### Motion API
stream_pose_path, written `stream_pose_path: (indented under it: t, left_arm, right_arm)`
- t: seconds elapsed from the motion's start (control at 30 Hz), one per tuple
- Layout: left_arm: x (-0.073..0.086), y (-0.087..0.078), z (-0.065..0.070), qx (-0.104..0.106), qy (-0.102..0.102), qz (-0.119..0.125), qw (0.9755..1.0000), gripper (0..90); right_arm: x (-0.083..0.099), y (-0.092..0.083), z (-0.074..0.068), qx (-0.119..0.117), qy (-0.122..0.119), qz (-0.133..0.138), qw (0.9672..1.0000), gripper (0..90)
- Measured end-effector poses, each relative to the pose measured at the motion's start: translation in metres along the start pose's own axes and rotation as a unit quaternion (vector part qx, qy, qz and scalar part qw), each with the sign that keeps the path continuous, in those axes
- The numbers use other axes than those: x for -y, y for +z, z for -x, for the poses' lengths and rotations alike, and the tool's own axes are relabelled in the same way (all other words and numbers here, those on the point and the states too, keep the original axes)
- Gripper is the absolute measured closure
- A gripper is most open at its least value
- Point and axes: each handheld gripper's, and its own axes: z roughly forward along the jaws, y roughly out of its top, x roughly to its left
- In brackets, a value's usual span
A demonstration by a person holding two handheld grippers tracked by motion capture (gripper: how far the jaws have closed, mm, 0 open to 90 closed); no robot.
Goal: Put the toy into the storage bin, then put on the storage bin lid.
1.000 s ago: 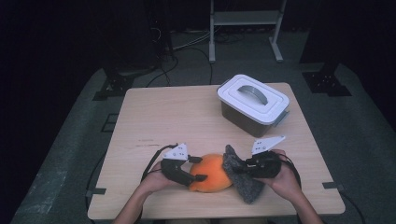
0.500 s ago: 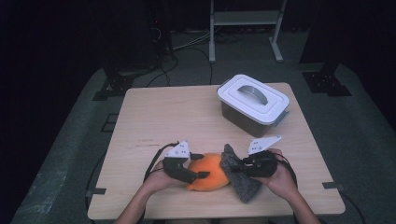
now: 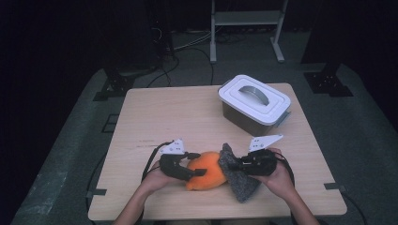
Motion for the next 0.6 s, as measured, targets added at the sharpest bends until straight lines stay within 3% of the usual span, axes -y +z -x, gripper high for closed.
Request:
stream_pose_path:
  t: [0.27,0.33,0.47,0.6]
  left_arm:
    - [0.003,-0.006,-0.002,0.002,0.001,-0.003,1.0,32.0]
    - [0.004,-0.008,-0.002,0.002,-0.001,-0.002,1.0,32.0]
    - [0.005,-0.01,-0.003,0.006,-0.001,-0.002,1.0,32.0]
    - [0.004,-0.008,0.0,0.01,0.006,-0.006,0.9999,31.5]
  right_arm:
    - [-0.004,0.005,-0.003,0.0,-0.004,0.007,1.0,75.9]
    - [-0.002,0.005,-0.002,-0.001,0.0,0.001,1.0,76.0]
    - [0.01,0.0,0.008,0.025,0.013,-0.033,0.9991,76.2]
    - [0.004,-0.008,0.008,0.018,0.018,0.007,0.9997,76.2]
